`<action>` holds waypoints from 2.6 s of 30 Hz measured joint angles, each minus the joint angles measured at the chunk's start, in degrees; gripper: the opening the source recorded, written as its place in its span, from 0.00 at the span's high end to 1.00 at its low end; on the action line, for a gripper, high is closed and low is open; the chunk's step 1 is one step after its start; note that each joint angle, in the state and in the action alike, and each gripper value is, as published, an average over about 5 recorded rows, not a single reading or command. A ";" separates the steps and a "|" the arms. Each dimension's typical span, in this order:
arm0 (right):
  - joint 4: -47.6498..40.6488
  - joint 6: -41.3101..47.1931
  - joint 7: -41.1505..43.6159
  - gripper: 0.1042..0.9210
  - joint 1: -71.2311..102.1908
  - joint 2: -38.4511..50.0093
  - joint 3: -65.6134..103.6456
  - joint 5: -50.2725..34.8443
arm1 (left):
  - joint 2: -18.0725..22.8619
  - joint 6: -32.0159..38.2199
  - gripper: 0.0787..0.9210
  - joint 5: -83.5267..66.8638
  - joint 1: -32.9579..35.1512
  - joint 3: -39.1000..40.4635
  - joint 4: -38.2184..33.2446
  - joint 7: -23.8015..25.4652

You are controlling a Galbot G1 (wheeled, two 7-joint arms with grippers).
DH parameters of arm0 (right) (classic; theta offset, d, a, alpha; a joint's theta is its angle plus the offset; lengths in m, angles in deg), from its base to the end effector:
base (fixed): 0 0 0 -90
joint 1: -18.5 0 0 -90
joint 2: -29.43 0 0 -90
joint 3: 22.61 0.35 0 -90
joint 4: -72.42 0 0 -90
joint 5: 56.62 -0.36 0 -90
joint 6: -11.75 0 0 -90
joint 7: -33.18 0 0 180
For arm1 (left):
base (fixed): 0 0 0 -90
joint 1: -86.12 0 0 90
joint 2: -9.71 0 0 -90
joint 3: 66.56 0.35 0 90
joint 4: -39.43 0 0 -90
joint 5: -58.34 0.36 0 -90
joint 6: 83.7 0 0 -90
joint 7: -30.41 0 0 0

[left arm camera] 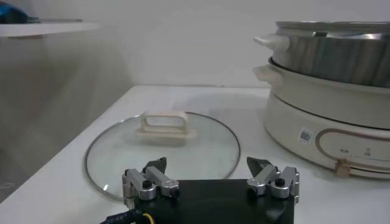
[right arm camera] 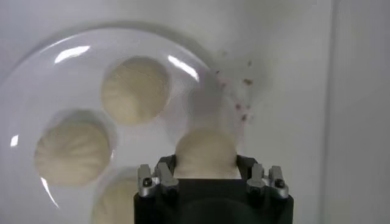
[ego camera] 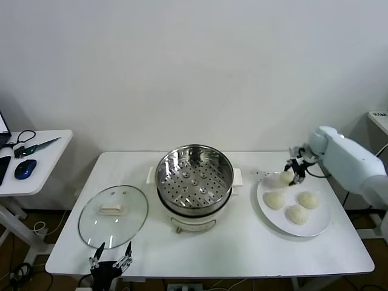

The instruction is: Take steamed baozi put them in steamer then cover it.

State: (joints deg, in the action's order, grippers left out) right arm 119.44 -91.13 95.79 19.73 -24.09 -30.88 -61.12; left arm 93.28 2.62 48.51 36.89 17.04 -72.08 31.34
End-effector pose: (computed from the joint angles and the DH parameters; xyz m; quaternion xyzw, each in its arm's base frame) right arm 0.6328 -0.1444 -0.0515 0.5163 -0.4895 0.6451 0.2787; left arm 0.1133 0.0615 -0.3782 0.0245 -0.9808 0.0104 0.1930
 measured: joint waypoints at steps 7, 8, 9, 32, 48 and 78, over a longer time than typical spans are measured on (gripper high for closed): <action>16.53 -7.62 -0.74 0.31 -14.28 -2.61 -9.18 -3.61 | -0.22 -0.47 0.12 0.32 -0.22 0.25 -0.49 0.00; 18.76 -8.65 -1.05 0.31 -15.41 -3.11 -9.94 -3.48 | -0.23 -0.52 0.12 0.34 -0.26 0.25 -0.58 0.00; 20.84 -9.65 -1.39 0.31 -16.32 -3.62 -10.60 -3.17 | -0.23 -0.55 0.12 0.35 -0.29 0.25 -0.66 0.00; 16.30 -24.02 -12.28 0.31 -2.02 -18.69 -5.41 25.53 | 0.12 -0.81 0.12 0.36 0.02 -0.14 -2.15 -0.02; 4.41 -27.12 -14.67 0.20 5.53 -24.98 -1.09 31.74 | 0.06 -0.77 0.12 0.19 -0.70 -0.17 -1.17 -0.10; 25.39 7.09 -8.44 0.12 -20.00 7.29 -30.54 -18.92 | 0.37 -0.83 0.12 -0.34 -1.70 -0.04 -1.28 -0.23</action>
State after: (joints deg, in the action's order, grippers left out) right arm 144.83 -84.04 87.36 -0.27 -16.80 -61.42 -80.04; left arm 93.65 1.80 48.17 35.19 17.00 -73.36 31.11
